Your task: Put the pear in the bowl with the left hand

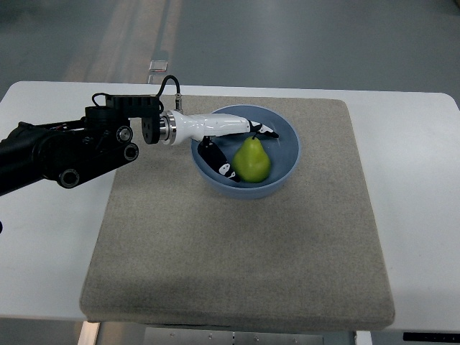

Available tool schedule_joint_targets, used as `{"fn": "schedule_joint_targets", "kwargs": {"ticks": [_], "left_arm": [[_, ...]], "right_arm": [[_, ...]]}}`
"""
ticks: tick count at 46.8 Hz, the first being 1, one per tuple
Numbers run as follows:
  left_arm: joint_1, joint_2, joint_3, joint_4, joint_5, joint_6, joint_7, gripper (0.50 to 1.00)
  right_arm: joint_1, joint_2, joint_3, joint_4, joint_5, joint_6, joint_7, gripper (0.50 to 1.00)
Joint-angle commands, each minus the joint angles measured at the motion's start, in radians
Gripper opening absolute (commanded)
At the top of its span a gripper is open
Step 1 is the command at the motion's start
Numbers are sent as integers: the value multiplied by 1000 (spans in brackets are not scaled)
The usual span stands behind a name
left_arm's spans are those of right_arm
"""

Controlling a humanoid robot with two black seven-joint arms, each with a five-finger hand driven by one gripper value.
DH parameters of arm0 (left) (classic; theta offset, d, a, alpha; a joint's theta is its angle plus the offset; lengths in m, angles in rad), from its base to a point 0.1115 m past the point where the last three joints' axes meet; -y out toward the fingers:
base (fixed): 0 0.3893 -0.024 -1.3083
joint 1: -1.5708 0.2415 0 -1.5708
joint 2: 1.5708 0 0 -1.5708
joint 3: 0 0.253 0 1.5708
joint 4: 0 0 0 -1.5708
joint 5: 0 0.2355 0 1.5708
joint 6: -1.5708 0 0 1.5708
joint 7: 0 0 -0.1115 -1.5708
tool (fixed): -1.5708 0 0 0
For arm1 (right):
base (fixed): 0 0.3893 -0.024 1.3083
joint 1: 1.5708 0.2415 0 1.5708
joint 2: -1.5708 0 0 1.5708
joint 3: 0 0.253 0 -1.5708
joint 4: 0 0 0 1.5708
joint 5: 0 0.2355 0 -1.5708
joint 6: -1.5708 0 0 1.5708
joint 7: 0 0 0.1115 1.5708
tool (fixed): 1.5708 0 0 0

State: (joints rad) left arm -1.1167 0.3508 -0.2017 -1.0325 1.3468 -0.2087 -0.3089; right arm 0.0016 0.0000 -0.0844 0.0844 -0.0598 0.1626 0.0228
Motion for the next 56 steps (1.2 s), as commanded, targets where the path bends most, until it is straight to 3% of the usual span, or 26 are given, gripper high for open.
{"fn": "schedule_joint_targets", "kwargs": {"ticks": [1, 15, 28, 56], "left_arm": [[0, 0, -2, 0, -3, 0, 1, 975], [-12, -1, -28, 0, -8, 2, 1, 992], [-29, -1, -202, 9, -11, 2, 1, 992], [-37, 0, -295, 394, -287, 28, 1, 992]], "right_arm": [[0, 0, 0, 0, 0, 0, 0, 926], [0, 0, 0, 0, 0, 0, 0, 926], [0, 0, 0, 0, 0, 0, -1, 926], [0, 0, 0, 0, 0, 0, 0, 926]]}}
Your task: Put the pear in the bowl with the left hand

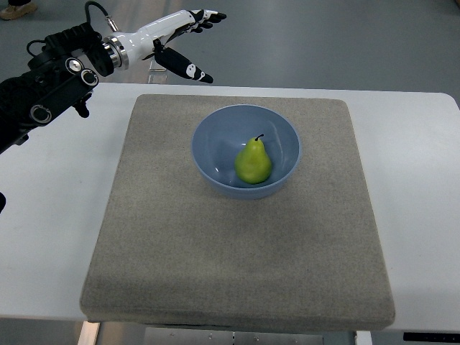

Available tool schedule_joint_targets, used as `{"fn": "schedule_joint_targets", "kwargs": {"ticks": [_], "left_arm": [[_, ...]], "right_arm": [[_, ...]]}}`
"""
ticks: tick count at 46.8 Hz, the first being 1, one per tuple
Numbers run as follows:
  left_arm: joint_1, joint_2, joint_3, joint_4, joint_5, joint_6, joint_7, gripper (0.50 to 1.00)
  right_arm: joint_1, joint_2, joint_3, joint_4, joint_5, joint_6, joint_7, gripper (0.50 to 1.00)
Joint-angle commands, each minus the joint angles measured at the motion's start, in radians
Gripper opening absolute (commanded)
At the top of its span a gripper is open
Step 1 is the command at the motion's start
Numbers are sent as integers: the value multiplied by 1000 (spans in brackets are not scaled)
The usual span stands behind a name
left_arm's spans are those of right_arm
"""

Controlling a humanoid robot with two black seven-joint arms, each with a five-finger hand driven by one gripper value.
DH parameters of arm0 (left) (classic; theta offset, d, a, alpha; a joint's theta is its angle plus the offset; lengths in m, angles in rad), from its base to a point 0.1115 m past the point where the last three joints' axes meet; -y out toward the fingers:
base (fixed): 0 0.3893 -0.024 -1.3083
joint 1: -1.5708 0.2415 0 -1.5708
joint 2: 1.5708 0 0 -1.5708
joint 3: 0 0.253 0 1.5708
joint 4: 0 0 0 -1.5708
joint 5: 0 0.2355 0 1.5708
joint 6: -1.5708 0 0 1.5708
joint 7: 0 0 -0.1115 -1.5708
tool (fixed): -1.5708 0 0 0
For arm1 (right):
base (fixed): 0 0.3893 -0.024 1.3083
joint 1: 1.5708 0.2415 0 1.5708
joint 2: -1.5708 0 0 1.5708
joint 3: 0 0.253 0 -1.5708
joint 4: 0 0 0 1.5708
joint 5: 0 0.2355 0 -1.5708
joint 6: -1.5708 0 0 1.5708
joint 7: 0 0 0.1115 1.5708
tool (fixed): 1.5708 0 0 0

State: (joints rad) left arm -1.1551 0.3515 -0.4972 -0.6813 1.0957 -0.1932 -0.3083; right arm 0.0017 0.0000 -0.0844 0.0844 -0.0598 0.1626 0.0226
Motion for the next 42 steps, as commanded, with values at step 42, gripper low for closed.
{"fn": "schedule_joint_targets", "kwargs": {"ticks": [42], "left_arm": [[29, -147, 9, 276, -686, 178, 34, 992]], "right_arm": [[0, 0, 0, 0, 0, 0, -1, 926]]}}
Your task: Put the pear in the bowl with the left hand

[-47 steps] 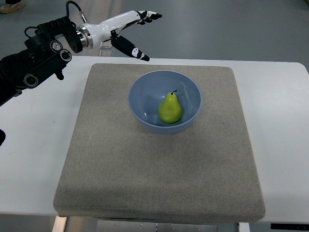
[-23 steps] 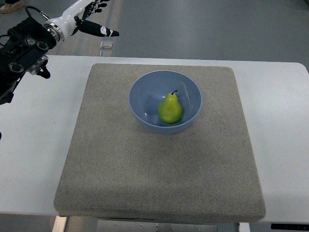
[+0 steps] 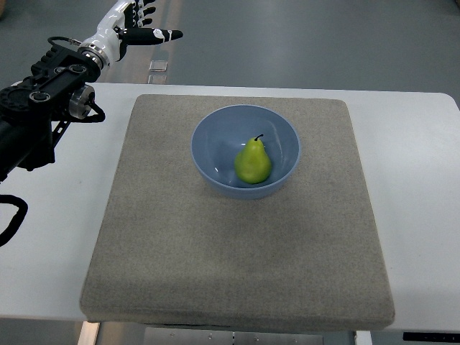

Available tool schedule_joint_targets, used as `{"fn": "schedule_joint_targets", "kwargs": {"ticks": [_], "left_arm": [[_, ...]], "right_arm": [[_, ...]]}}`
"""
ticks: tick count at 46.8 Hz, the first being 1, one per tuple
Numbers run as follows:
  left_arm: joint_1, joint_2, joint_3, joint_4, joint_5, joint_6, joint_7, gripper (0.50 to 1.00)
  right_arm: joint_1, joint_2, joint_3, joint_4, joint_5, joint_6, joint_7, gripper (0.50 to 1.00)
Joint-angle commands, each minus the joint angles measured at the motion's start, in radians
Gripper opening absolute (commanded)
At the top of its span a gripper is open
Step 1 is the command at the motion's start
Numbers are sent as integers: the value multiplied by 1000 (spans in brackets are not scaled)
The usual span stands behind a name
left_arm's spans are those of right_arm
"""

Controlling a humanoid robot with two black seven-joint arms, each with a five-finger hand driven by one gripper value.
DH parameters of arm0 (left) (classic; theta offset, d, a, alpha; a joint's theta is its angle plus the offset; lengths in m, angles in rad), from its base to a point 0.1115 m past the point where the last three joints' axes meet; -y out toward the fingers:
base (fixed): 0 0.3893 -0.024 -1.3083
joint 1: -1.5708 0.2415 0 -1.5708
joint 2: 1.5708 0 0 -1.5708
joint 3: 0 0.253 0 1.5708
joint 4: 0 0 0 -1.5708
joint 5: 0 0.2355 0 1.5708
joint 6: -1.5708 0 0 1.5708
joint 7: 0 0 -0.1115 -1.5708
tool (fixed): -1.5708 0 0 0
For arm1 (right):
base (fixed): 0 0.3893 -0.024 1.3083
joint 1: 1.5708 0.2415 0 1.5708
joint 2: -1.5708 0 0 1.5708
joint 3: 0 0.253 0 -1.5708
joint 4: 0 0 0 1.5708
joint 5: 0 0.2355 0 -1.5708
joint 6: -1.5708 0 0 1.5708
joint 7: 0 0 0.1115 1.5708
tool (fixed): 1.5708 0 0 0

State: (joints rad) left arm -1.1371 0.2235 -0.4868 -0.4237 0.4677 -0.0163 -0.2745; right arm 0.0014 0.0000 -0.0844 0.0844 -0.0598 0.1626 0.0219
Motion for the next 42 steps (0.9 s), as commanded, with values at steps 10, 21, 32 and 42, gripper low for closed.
{"fn": "schedule_joint_targets", "kwargs": {"ticks": [10, 21, 32, 42], "left_arm": [[30, -33, -3, 45, -290, 4, 3, 992], [31, -49, -6, 49, -458, 9, 98, 992], [60, -72, -12, 48, -538, 18, 112, 988], [86, -70, -61, 66, -606, -122, 81, 984]], "right_arm": [[0, 0, 0, 0, 0, 0, 1, 926], [0, 0, 0, 0, 0, 0, 0, 926], [0, 0, 0, 0, 0, 0, 1, 926], [0, 0, 0, 0, 0, 0, 1, 926]]}}
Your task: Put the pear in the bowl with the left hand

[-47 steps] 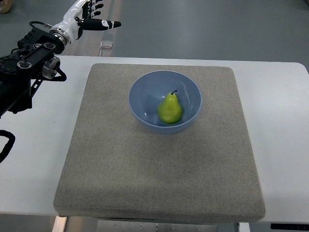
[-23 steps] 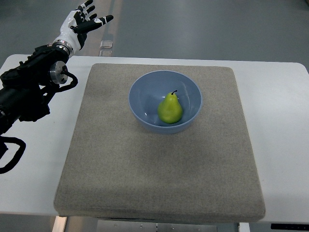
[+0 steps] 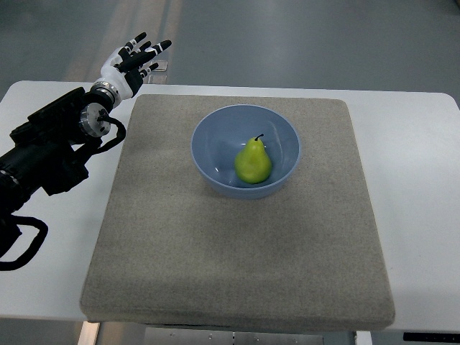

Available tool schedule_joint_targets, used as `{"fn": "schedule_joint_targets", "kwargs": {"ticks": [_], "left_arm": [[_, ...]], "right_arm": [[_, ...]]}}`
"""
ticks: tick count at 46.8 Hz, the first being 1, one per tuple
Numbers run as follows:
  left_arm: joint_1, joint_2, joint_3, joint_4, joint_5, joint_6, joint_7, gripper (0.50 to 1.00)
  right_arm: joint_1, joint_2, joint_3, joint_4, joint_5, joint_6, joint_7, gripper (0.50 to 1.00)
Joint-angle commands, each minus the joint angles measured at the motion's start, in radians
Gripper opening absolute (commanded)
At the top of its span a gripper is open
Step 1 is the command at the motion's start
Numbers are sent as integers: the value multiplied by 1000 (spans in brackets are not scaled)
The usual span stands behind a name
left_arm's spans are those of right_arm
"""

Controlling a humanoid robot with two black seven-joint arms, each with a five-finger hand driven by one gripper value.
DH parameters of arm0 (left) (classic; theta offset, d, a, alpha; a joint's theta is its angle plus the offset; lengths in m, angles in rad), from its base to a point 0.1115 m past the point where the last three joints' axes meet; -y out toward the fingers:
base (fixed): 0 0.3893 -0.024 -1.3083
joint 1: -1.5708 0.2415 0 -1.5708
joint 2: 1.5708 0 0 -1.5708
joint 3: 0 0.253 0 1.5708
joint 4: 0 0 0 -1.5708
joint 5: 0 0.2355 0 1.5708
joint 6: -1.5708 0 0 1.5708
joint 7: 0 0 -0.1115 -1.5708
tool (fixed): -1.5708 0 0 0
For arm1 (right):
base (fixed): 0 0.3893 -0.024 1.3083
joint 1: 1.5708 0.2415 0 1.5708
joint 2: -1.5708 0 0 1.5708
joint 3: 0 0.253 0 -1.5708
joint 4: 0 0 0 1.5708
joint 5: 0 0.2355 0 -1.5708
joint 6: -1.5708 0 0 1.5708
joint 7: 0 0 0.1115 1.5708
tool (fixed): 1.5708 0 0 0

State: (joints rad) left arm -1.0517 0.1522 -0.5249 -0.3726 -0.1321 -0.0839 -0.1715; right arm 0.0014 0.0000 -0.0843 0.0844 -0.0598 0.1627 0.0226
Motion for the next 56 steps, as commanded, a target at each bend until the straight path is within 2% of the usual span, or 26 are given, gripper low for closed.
{"fn": "schedule_joint_targets", "kwargs": {"ticks": [1, 4, 8, 56], "left_arm": [[1, 1, -26, 24, -6, -72, -28, 981], [2, 1, -24, 58, -8, -111, -37, 981], [7, 1, -24, 73, -8, -125, -37, 984], [15, 21, -9, 78, 17, -139, -43, 992]], "right_arm": [[0, 0, 0, 0, 0, 0, 0, 926], [0, 0, 0, 0, 0, 0, 0, 926], [0, 0, 0, 0, 0, 0, 0, 926], [0, 0, 2, 0, 0, 0, 0, 926]]}}
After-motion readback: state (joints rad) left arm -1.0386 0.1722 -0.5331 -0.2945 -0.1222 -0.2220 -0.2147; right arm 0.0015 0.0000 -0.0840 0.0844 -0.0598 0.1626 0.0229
